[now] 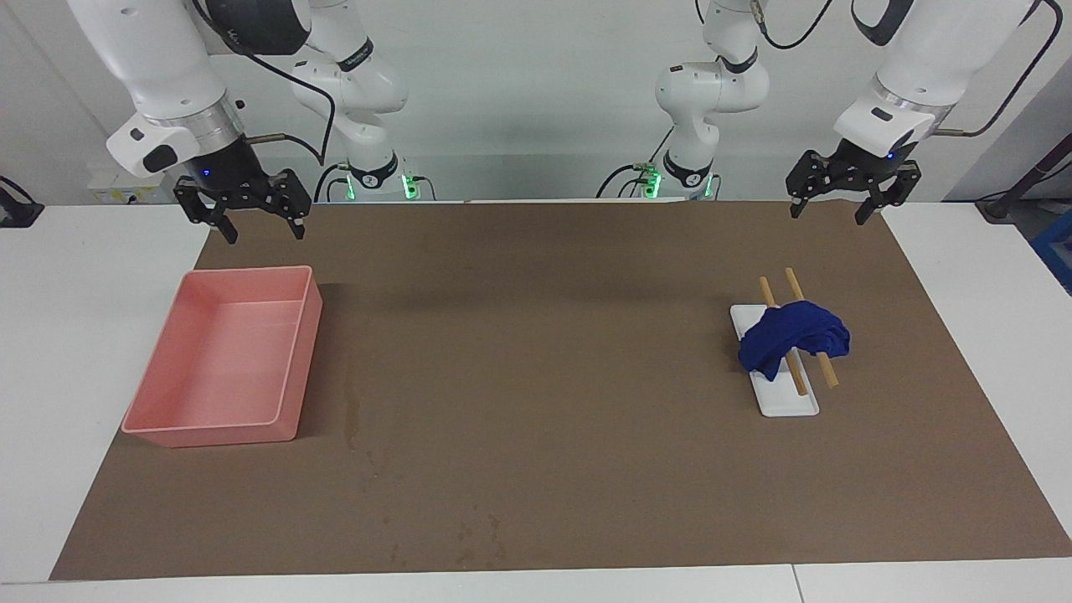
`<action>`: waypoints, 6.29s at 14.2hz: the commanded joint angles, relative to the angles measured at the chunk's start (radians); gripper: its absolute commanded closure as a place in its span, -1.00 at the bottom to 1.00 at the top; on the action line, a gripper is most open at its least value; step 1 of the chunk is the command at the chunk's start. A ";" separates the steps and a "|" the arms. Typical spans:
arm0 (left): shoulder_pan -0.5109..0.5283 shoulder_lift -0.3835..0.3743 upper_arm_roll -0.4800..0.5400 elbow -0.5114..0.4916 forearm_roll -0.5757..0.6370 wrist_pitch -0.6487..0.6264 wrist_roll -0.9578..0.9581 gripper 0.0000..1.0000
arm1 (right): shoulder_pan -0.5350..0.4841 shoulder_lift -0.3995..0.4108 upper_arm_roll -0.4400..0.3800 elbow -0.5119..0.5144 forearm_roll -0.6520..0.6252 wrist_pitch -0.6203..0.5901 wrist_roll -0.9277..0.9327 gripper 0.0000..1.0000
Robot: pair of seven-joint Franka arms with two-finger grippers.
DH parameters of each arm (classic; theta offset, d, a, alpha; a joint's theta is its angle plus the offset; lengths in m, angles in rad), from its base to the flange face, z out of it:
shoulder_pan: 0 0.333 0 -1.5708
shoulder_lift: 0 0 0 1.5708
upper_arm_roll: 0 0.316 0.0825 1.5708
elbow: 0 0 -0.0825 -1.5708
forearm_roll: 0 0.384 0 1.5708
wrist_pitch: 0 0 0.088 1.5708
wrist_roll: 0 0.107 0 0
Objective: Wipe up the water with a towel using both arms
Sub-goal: 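Grasp the blue cloth on the white tray with the left gripper, then lift the blue cloth and carry it toward the center while the right gripper approaches, then grasp the blue cloth with the right gripper from the left gripper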
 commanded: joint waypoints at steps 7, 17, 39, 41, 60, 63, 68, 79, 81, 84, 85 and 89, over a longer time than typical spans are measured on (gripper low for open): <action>0.007 -0.059 0.005 -0.202 0.007 0.271 0.018 -1.00 | -0.009 -0.022 0.006 -0.028 -0.002 0.022 0.001 -1.00; 0.036 0.050 0.008 -0.502 0.236 0.721 -0.179 -1.00 | -0.011 -0.022 0.006 -0.026 -0.001 0.022 -0.005 -1.00; 0.028 0.097 -0.004 -0.263 -0.044 0.410 -0.597 1.00 | -0.006 -0.022 0.006 -0.028 -0.001 0.011 -0.004 -1.00; 0.028 0.077 -0.016 -0.261 -0.173 0.395 -0.732 1.00 | -0.005 -0.022 0.006 -0.028 -0.001 0.010 -0.005 -1.00; -0.091 0.028 -0.323 -0.325 -0.913 0.872 -1.760 1.00 | 0.061 -0.036 0.016 -0.100 0.390 0.184 0.813 -1.00; -0.180 0.025 -0.321 -0.355 -0.955 1.008 -1.856 1.00 | 0.120 -0.036 0.016 -0.140 0.465 0.299 1.048 -1.00; -0.310 0.040 -0.321 -0.356 -0.956 1.192 -1.927 1.00 | 0.138 -0.038 0.018 -0.206 0.656 0.376 1.234 -1.00; -0.427 0.028 -0.321 -0.382 -0.958 1.307 -1.932 1.00 | 0.233 -0.051 0.018 -0.276 0.705 0.461 1.321 -1.00; -0.423 0.020 -0.321 -0.381 -0.958 1.303 -1.937 1.00 | 0.251 -0.065 0.018 -0.306 0.705 0.479 1.288 -0.98; -0.418 0.008 -0.321 -0.382 -0.958 1.290 -1.944 1.00 | 0.245 -0.073 0.018 -0.319 0.705 0.475 1.199 0.64; -0.418 0.008 -0.321 -0.381 -0.958 1.290 -1.947 1.00 | 0.244 -0.073 0.018 -0.318 0.706 0.472 1.187 1.00; -0.417 0.008 -0.318 -0.381 -0.958 1.292 -1.944 1.00 | 0.244 -0.074 0.018 -0.318 0.706 0.461 1.148 1.00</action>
